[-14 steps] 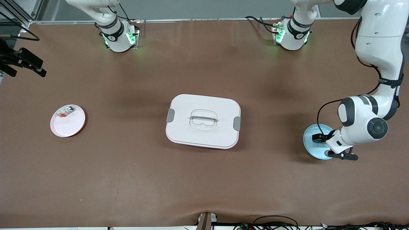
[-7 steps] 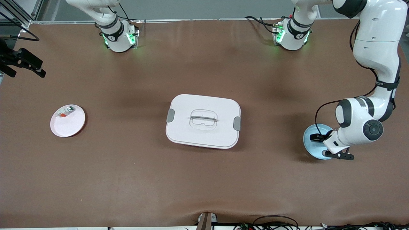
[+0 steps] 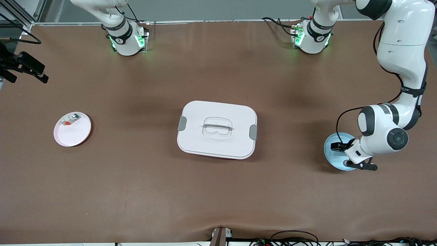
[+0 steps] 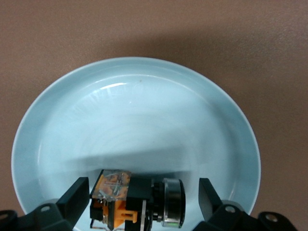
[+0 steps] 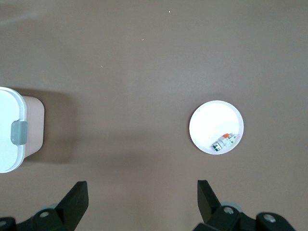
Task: Transfer orange switch to right arm and place
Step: 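Close the left gripper on the orange switch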
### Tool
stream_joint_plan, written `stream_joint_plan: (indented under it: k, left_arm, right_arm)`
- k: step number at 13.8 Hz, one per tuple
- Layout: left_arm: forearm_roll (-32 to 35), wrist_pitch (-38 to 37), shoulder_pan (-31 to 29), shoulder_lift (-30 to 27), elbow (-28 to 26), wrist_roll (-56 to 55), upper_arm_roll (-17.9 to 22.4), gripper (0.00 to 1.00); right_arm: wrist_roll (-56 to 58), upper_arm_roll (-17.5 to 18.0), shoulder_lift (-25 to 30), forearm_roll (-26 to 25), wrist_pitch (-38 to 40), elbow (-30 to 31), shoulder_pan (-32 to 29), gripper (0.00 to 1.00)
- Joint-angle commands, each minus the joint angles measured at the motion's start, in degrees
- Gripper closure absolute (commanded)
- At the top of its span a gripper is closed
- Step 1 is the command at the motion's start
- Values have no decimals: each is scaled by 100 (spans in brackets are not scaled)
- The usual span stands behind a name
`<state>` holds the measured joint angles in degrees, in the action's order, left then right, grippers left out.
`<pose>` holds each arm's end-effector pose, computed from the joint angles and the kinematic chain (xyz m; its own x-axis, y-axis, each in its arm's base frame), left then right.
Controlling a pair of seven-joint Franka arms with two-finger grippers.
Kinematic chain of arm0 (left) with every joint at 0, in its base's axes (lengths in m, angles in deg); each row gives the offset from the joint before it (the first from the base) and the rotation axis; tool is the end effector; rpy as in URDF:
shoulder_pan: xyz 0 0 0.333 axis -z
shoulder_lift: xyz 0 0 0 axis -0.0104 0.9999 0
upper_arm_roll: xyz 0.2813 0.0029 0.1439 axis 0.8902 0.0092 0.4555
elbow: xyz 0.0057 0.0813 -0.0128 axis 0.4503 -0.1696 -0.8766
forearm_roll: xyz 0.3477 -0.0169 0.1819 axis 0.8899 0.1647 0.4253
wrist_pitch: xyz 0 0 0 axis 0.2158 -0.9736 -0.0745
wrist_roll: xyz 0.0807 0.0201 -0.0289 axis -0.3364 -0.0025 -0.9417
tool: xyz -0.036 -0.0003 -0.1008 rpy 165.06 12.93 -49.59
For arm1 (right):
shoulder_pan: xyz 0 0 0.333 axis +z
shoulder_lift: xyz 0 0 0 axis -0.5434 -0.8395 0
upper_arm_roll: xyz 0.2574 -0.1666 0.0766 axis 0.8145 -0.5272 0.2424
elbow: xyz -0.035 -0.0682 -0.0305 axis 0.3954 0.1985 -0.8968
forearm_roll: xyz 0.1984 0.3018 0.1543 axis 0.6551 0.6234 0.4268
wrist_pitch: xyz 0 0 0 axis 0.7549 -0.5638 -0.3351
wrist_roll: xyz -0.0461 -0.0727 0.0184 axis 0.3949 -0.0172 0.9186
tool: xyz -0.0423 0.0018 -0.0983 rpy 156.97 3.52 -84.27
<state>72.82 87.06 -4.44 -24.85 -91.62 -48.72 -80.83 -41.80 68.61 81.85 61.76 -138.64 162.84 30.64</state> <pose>0.6492 0.0486 0.1807 0.9806 -0.1639 -0.1075 -0.1637 -0.9864 0.0102 0.5193 -0.0090 0.6706 0.9975 -0.0356 0.0610 -0.0347 -0.9993 -0.0148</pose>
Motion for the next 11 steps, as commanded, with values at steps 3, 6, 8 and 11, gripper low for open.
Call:
stream_joint_plan:
  k: [3, 6, 8, 11]
  left_arm:
    - [114, 29, -85, 36, -11, 115, -1, 0]
    - [114, 29, -85, 36, -37, 115, -1, 0]
    - [114, 29, -85, 36, -37, 106, -1, 0]
    - [114, 37, -85, 44, -37, 97, -1, 15]
  right_arm:
    - [-58, 45, 80, 32, 28, 69, -98, 0]
    - [-58, 45, 80, 32, 19, 60, -98, 0]
    - [-67, 45, 80, 32, 11, 69, -90, 0]
    - [-58, 45, 80, 32, 80, 78, -107, 0]
